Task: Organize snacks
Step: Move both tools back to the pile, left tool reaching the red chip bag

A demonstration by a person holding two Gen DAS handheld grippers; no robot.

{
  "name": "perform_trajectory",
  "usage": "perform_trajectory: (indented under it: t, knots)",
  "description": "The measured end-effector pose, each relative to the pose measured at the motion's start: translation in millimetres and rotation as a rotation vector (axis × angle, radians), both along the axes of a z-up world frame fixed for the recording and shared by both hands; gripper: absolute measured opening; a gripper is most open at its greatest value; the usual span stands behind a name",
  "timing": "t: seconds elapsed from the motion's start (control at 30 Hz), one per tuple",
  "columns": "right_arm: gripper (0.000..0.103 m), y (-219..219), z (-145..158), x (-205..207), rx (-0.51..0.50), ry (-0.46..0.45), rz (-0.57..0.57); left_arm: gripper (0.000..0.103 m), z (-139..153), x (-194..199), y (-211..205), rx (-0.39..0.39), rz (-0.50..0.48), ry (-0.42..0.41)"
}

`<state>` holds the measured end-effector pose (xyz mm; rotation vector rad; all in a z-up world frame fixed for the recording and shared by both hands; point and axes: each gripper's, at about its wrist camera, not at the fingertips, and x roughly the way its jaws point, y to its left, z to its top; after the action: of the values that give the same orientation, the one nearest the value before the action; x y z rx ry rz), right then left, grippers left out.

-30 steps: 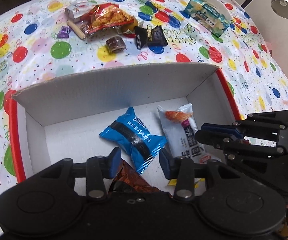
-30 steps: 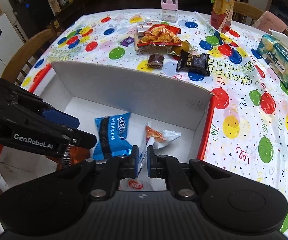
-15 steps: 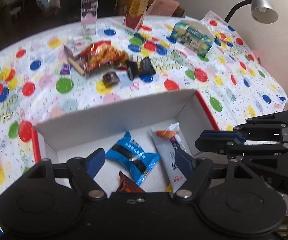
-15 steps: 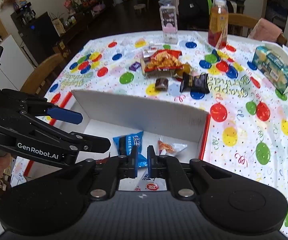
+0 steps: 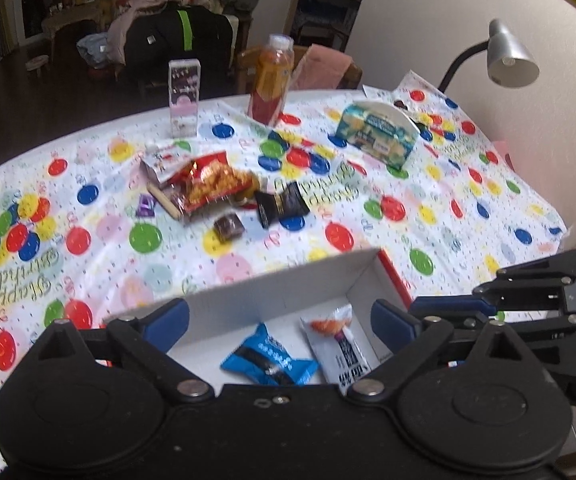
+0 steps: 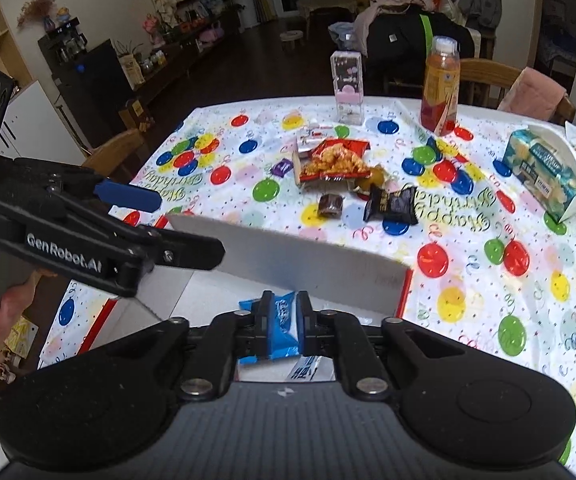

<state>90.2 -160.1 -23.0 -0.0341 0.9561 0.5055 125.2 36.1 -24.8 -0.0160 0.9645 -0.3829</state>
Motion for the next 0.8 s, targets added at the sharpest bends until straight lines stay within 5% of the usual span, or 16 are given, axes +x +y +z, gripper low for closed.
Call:
perform_trajectory:
  t: [0.07, 0.23, 0.8]
  knots:
    - [0.024, -3.9, 2.1, 4.8, -0.004, -0.010, -0.001, 0.102, 3.6, 6.1, 0.1, 0.003, 0.020, -0.013]
    - [0.073, -17.8, 7.4, 24.4, -0.009, -0.046, 0.010, 0.102, 8.0, 29.0, -1.1, 0.015, 0.084, -0.029]
    - [0.075, -57.4, -25.8, 154.1, -0.063, 0.002, 0.147, 0.102, -14.6, 155.4, -18.9, 0.041, 0.325, 0.046]
